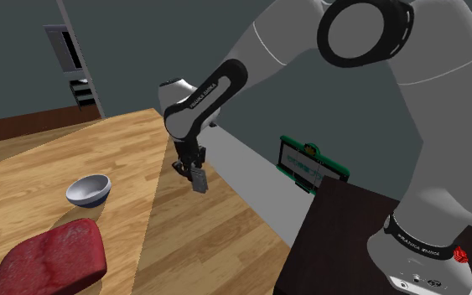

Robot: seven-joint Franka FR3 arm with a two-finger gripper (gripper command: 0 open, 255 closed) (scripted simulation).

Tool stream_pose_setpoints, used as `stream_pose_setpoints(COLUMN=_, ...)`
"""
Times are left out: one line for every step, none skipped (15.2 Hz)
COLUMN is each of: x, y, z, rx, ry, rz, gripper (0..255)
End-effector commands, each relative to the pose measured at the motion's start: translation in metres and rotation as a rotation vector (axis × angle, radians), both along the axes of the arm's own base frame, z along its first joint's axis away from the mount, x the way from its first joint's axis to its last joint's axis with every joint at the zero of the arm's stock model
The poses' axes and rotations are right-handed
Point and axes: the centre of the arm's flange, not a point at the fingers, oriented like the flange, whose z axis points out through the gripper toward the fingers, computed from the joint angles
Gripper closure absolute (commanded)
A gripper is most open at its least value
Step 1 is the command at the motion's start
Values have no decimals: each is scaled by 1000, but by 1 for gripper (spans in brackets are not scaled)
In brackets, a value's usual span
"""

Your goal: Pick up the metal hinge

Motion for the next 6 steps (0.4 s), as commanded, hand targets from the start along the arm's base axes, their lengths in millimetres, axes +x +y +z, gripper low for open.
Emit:
stream_pose_setpoints(x=1, y=1, z=11, rx=0, ry=0, rz=0, gripper=255)
stream_pose_setpoints(x=1, y=1, z=17, rx=0, ry=0, rz=0, gripper=255)
stream_pose_setpoints(x=1, y=1, z=22, rx=0, ry=0, rz=0, gripper=255)
stream_pose_setpoints(x=1, y=1, z=27, rx=0, ry=0, rz=0, gripper=255)
stream_pose_setpoints(x=1, y=1, z=28, rx=0, ry=0, rz=0, gripper=255)
stream_pose_setpoints(x=1, y=1, z=28, rx=0, ry=0, rz=0, gripper=255)
